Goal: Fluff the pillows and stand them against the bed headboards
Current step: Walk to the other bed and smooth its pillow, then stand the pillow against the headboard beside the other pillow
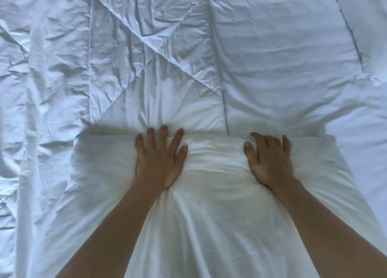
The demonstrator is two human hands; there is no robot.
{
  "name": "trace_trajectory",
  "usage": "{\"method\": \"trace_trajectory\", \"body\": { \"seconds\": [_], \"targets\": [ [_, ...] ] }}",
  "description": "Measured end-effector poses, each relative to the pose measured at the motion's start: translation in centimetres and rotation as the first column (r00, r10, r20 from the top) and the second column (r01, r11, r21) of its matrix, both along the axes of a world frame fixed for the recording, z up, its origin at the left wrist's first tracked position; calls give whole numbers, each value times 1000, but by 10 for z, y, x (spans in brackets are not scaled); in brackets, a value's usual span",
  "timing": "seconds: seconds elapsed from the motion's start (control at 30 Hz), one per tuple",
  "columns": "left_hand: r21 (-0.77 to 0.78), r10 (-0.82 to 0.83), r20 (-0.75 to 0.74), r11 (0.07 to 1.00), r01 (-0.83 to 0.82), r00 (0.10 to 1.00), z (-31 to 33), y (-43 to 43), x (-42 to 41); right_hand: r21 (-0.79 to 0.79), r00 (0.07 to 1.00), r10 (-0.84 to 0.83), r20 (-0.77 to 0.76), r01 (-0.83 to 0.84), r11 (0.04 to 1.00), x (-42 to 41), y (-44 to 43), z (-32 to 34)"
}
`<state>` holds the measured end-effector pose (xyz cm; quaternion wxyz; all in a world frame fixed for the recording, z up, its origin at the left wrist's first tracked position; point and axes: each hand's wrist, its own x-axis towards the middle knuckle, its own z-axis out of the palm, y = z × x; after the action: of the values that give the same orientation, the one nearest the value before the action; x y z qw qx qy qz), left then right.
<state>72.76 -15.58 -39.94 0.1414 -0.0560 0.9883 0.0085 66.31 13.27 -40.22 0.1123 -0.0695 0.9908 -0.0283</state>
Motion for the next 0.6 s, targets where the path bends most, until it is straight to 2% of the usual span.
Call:
{"method": "trace_trajectory", "body": {
  "seconds": [0.1, 0.3, 0.6],
  "targets": [
    [4, -22, -86, 1000, 22, 996, 11, -4, -1, -18, 996, -6, -92, 4, 1000, 0, 4, 8],
    [23, -65, -62, 997, 67, 996, 61, -3, 18, 39, 983, 85, -164, -80, 996, 28, 16, 55],
    [49, -97, -235, 993, 111, 967, 178, 17, 129, -10, 941, 203, -270, -213, 977, 124, 56, 166]
  ]
}}
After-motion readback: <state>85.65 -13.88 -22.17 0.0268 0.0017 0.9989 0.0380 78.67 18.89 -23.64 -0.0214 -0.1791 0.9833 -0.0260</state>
